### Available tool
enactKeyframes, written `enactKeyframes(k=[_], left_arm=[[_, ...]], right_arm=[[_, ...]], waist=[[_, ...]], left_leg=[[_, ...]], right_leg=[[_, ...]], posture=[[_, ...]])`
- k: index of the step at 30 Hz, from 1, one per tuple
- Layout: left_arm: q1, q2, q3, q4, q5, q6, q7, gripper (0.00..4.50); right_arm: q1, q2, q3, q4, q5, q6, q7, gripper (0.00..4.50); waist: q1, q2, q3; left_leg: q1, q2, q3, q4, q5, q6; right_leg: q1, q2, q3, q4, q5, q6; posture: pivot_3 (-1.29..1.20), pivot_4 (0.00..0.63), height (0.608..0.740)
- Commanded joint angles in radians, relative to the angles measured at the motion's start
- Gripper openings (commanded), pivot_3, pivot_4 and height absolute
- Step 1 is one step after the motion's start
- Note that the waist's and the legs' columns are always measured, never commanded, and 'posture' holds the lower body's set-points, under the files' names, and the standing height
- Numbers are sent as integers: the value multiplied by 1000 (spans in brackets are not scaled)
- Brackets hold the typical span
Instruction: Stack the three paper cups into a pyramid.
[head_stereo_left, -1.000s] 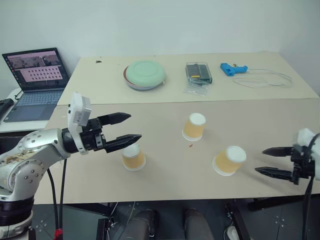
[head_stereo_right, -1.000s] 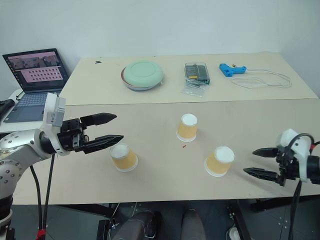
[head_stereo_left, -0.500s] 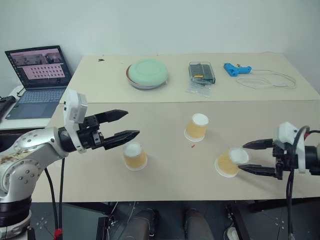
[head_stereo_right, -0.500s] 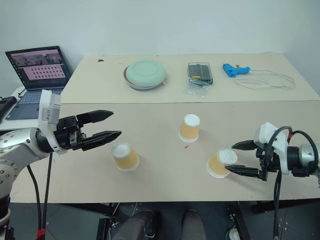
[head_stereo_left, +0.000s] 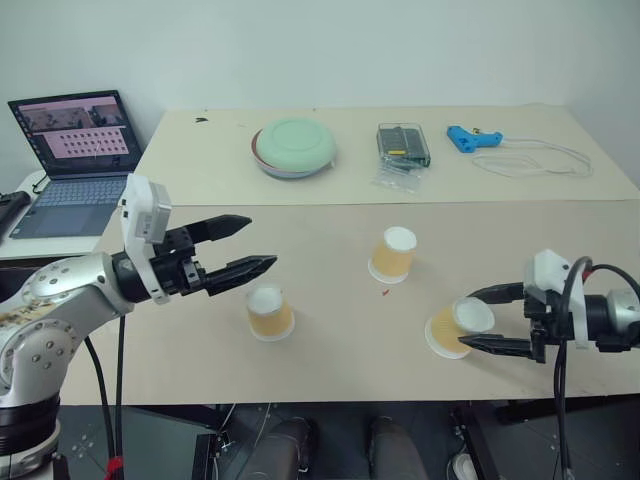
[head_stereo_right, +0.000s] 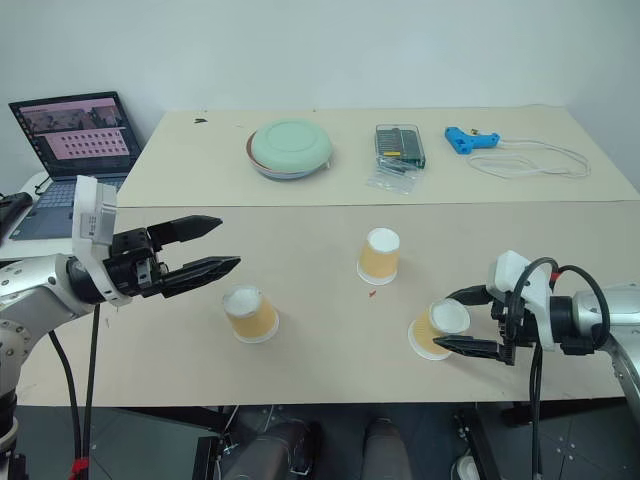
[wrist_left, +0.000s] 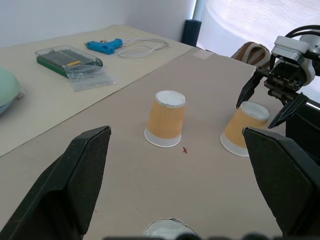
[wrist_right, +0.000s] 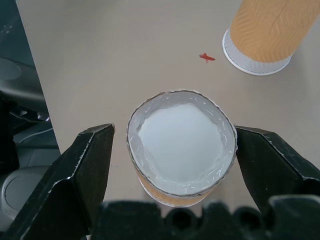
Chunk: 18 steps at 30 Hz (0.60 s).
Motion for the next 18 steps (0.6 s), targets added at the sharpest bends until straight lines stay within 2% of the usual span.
enactKeyframes(k=[1, 5, 11, 15, 18], left_arm=[[-21, 23, 28, -24, -14, 3, 5, 4500], [-31, 21, 30, -25, -22, 10, 12, 4500], [-36, 22, 32, -19, -21, 10, 20, 4500], [-45, 20, 31, -3, -11, 5, 26, 4500], [-72, 14, 26, 24, 0, -3, 30, 4500]], right_arm=[[-15, 3, -4, -17, 7, -4, -4, 3770], [-29, 12, 15, -12, -1, -12, -19, 2724], [-82, 29, 19, -13, 17, 2, -40, 2696], [-230, 65, 51, -45, 86, 58, -50, 2696], [-359, 99, 131, -76, 108, 88, -33, 2696]], waist=[[0, 0, 0], [0, 0, 0], [0, -1, 0], [-4, -1, 0], [-4, -1, 1]], left_leg=[[0, 0, 0, 0, 0, 0], [0, 0, 0, 0, 0, 0], [0, 0, 0, 0, 0, 0], [0, 0, 1, 0, 0, 0], [1, 2, 2, 0, 0, 0]], right_leg=[[0, 0, 0, 0, 0, 0], [0, 0, 0, 0, 0, 0], [0, 0, 0, 0, 0, 0], [0, 0, 1, 0, 1, -1], [0, 1, 1, 0, 1, -1]], posture=[[0, 150, 739], [0, 150, 739], [0, 150, 739], [0, 150, 739], [0, 150, 739]])
